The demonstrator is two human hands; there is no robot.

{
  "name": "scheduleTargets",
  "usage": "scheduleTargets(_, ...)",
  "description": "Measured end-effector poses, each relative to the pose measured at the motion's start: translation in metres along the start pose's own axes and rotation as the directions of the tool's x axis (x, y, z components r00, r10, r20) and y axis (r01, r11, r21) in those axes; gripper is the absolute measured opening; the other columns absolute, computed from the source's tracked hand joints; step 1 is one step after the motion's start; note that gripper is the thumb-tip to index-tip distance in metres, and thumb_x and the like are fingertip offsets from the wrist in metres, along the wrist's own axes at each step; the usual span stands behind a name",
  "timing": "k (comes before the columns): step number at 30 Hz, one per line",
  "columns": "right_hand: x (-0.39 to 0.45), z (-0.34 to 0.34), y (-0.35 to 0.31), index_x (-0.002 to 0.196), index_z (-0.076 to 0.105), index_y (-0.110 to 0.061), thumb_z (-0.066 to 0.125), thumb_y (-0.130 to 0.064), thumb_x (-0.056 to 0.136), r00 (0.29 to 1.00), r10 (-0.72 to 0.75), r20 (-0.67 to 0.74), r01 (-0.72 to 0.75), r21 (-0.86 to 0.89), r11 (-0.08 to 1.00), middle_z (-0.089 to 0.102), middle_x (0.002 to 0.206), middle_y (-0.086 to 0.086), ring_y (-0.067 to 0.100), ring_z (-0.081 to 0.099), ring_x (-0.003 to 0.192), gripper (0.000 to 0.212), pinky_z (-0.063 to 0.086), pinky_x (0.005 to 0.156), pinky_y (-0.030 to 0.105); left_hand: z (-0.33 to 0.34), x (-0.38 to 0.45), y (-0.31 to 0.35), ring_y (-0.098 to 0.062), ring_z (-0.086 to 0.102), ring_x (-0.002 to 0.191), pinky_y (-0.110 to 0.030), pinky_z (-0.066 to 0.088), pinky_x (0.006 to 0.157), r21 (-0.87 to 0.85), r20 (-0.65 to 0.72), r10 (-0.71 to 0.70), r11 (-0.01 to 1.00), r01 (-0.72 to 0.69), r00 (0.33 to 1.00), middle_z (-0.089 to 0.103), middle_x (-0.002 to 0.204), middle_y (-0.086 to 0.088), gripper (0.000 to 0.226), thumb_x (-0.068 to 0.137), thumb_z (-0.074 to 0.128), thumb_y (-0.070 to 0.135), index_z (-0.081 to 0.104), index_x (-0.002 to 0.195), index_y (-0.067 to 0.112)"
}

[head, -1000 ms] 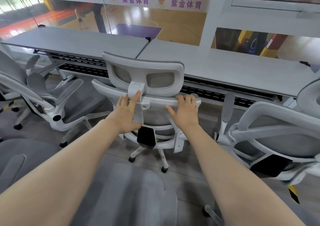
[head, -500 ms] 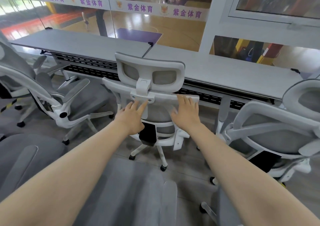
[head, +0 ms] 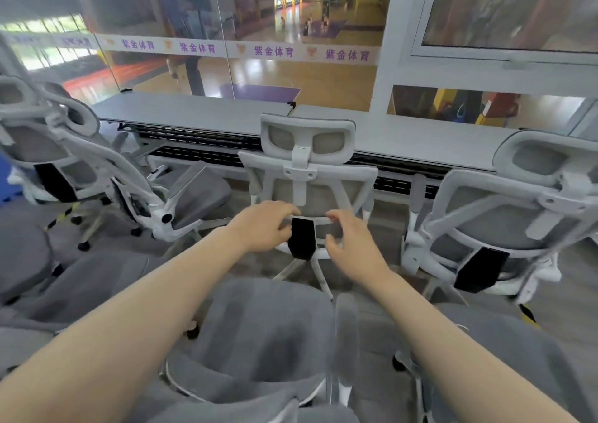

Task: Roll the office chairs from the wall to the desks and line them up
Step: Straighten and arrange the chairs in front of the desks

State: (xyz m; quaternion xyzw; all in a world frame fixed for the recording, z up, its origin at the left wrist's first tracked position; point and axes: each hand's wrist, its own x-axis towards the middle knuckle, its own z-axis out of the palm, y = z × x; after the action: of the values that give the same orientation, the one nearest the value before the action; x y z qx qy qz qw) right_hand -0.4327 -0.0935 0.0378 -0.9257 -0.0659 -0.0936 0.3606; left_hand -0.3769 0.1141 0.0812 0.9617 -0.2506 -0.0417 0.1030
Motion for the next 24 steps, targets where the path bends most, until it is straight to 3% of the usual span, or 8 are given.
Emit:
scheduleTargets(4, -0.061, 0.005, -0.041, 0.127, 0.05, -0.021, 0.052, -0.021, 0.091, 0.999, -0.028, 0.022, 0.026, 0.083, 0.996, 0.055, 0.127, -0.003, 0.014, 0.047, 0.121, 0.036, 0.04, 0.103, 0.033, -0.022, -0.062, 0.009, -0.014, 0.055, 0.116, -0.042, 0.046, 0.098, -0.041, 0.016, 0.035, 0.999, -0.034, 0.999, 0.059, 0.128, 0.007, 0.038, 0.091, 0.048, 0.032, 0.056, 0.128, 0.029)
scheduleTargets(8, -0.113, 0.007, -0.082, 0.124, 0.052, -0.024, 0.052, -0.021, 0.094, 0.995, -0.069, 0.072, 0.056, 0.167, 0.984, 0.055, 0.121, -0.01, 0.007, 0.049, 0.112, 0.03, 0.041, 0.095, 0.022, -0.044, -0.124, 0.025, -0.008, 0.054, 0.115, -0.036, 0.043, 0.101, -0.097, 0.082, 0.072, 0.993, -0.064, 0.994, 0.059, 0.127, 0.01, 0.032, 0.095, 0.05, 0.032, 0.058, 0.126, 0.029)
scheduleTargets(13, -0.172, 0.019, -0.115, 0.117, 0.057, -0.027, 0.052, -0.027, 0.097, 0.987, -0.08, 0.138, 0.04, 0.269, 0.962, 0.059, 0.112, -0.016, -0.003, 0.053, 0.106, 0.021, 0.04, 0.09, 0.014, -0.045, -0.215, 0.043, -0.001, 0.051, 0.111, -0.021, 0.038, 0.094, -0.127, 0.214, 0.085, 0.99, -0.059, 0.973, 0.058, 0.123, 0.019, 0.038, 0.095, 0.046, 0.053, 0.056, 0.126, 0.034)
scheduleTargets(16, -0.194, 0.026, -0.12, 0.106, 0.062, -0.027, 0.045, -0.029, 0.1, 0.986, 0.001, 0.166, -0.06, 0.354, 0.933, 0.063, 0.097, -0.015, -0.004, 0.055, 0.089, 0.018, 0.041, 0.079, 0.017, -0.031, -0.258, 0.049, -0.003, 0.048, 0.121, -0.029, 0.039, 0.101, -0.056, 0.25, 0.017, 0.998, -0.004, 0.968, 0.053, 0.136, 0.018, 0.055, 0.09, 0.036, 0.07, 0.049, 0.133, 0.04)
scheduleTargets(19, -0.204, 0.029, -0.117, 0.095, 0.068, -0.025, 0.041, -0.03, 0.102, 0.98, 0.088, 0.179, -0.157, 0.417, 0.895, 0.068, 0.095, -0.011, 0.001, 0.06, 0.093, 0.028, 0.047, 0.086, 0.025, -0.022, -0.281, 0.059, -0.004, 0.047, 0.122, -0.03, 0.043, 0.094, 0.057, 0.157, -0.05, 0.998, 0.041, 0.986, 0.053, 0.132, 0.023, 0.067, 0.079, 0.032, 0.082, 0.043, 0.135, 0.045)
scheduleTargets(24, -0.223, 0.034, -0.106, 0.088, 0.07, -0.02, 0.038, -0.027, 0.104, 0.987, 0.114, 0.112, -0.153, 0.458, 0.876, 0.07, 0.089, -0.007, 0.008, 0.062, 0.087, 0.036, 0.048, 0.08, 0.025, -0.01, -0.286, 0.068, -0.006, 0.059, 0.095, -0.028, 0.046, 0.073, 0.278, 0.1, 0.061, 0.957, -0.086, 0.993, 0.062, 0.1, 0.015, 0.06, 0.073, 0.032, 0.082, 0.047, 0.116, 0.043)
